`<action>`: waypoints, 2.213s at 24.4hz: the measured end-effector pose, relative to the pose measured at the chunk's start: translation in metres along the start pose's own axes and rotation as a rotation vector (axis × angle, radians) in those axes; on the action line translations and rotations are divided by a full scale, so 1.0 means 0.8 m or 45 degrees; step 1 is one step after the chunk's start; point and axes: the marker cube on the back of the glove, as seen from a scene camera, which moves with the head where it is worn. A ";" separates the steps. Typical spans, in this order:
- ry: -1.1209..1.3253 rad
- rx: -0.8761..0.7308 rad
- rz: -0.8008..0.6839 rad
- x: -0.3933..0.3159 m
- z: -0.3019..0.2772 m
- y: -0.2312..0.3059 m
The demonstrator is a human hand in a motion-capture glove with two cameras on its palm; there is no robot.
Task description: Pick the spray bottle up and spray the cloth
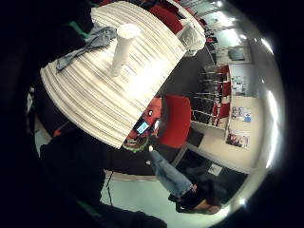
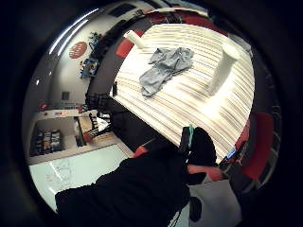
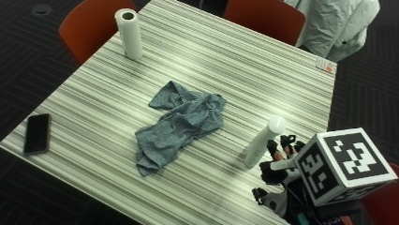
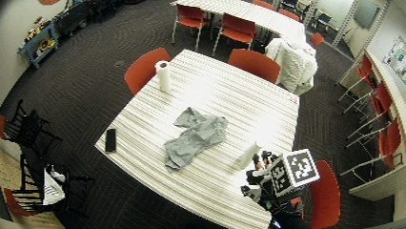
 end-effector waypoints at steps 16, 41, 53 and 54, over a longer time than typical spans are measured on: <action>-0.021 -0.036 -0.007 -0.011 0.017 0.005; -1.618 0.265 0.512 -0.011 0.098 0.024; -1.788 0.432 0.746 0.017 0.143 0.035; -1.778 0.428 0.755 0.019 0.147 0.032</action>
